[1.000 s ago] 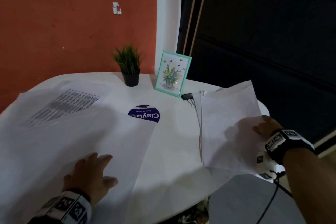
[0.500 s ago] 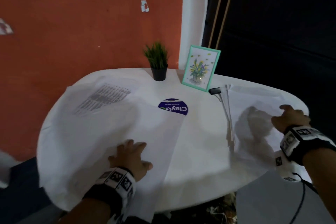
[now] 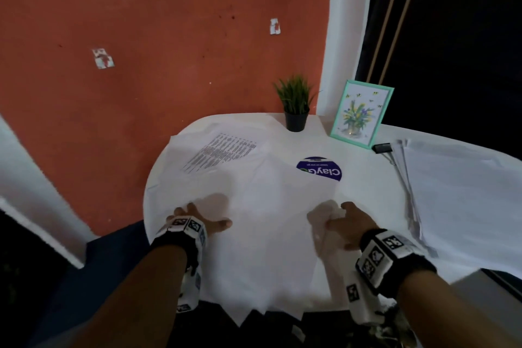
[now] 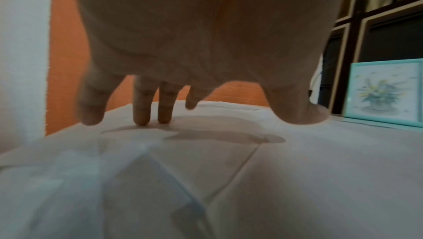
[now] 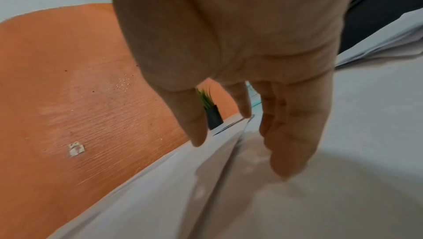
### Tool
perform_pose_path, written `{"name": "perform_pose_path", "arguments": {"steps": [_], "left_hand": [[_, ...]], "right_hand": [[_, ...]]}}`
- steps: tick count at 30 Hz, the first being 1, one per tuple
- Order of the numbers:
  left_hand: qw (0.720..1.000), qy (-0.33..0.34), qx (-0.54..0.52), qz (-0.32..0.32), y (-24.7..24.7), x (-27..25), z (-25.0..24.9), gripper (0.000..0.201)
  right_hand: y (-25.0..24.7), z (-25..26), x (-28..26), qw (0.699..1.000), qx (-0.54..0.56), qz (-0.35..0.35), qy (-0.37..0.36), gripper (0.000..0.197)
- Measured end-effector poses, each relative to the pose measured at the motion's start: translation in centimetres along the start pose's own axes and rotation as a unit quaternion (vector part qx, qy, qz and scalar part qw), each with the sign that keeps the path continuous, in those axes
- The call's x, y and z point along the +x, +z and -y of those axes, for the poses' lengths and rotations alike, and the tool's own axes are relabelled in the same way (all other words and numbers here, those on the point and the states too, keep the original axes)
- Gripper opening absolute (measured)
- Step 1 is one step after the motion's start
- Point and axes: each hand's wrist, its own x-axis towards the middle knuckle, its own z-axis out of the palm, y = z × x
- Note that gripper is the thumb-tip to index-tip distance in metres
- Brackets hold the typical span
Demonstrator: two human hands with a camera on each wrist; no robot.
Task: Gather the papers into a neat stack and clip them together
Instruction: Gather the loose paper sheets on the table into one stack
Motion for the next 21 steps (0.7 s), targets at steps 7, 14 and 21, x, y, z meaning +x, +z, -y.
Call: {"name": "perform_pose_path", "arguments": {"steps": [7, 14, 21], "left_hand": [[0.989, 0.134, -0.049, 0.036, 1.2, -1.2, -2.5, 0.086], [0.998, 0.031, 0.049, -0.005, 3.4, -1.8, -2.1, 0.132], [0.992, 0.128, 0.016, -0.002, 5.5, -6.7, -6.0, 0.113]], "right_hand": [[1.8, 2.1, -1.5, 0.999, -0.027, 0.027, -0.006, 0.080], [0.1, 0.7, -2.5, 0.988, -0.125, -0.079, 0.050, 0.071], [3.6, 2.4, -3.3, 0.994, -0.093, -0.053, -0.026, 0.072]]}}
